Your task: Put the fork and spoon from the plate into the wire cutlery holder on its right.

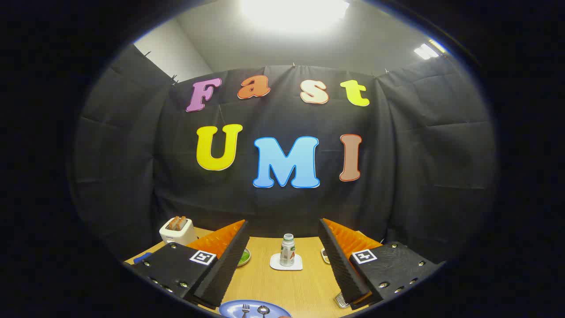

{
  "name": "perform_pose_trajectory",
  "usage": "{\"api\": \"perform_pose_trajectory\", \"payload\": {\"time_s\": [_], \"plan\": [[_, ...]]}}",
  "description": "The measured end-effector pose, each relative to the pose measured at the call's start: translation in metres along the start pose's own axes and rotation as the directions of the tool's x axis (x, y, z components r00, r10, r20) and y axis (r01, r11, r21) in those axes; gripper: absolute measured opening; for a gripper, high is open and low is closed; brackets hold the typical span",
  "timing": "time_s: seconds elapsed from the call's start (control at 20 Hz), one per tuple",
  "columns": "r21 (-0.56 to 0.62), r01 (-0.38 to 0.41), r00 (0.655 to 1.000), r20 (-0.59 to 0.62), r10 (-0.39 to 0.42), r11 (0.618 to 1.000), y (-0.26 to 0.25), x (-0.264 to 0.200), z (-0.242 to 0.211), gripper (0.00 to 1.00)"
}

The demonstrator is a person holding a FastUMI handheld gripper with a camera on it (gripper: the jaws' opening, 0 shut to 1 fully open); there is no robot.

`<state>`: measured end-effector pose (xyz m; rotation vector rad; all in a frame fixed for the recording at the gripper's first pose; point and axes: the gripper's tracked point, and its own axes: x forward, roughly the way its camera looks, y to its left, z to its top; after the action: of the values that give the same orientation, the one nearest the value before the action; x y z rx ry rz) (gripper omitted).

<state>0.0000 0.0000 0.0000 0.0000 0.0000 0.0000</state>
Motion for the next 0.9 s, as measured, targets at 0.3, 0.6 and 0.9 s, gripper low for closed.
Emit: {"api": "perform_pose_trajectory", "payload": {"time_s": [0.3,0.6,0.9], "plan": [[0.003,0.007,1.0,-0.002,-0.007,1.0,-0.002,-0.002,0.0,0.96],[-0.018,-0.001,0.999,-0.039,0.0,1.0,0.0,-0.005,-0.009,0.96],[-0.027,-0.003,0.999,-0.046,0.002,1.0,0.001,-0.006,-0.01,0.96]]}}
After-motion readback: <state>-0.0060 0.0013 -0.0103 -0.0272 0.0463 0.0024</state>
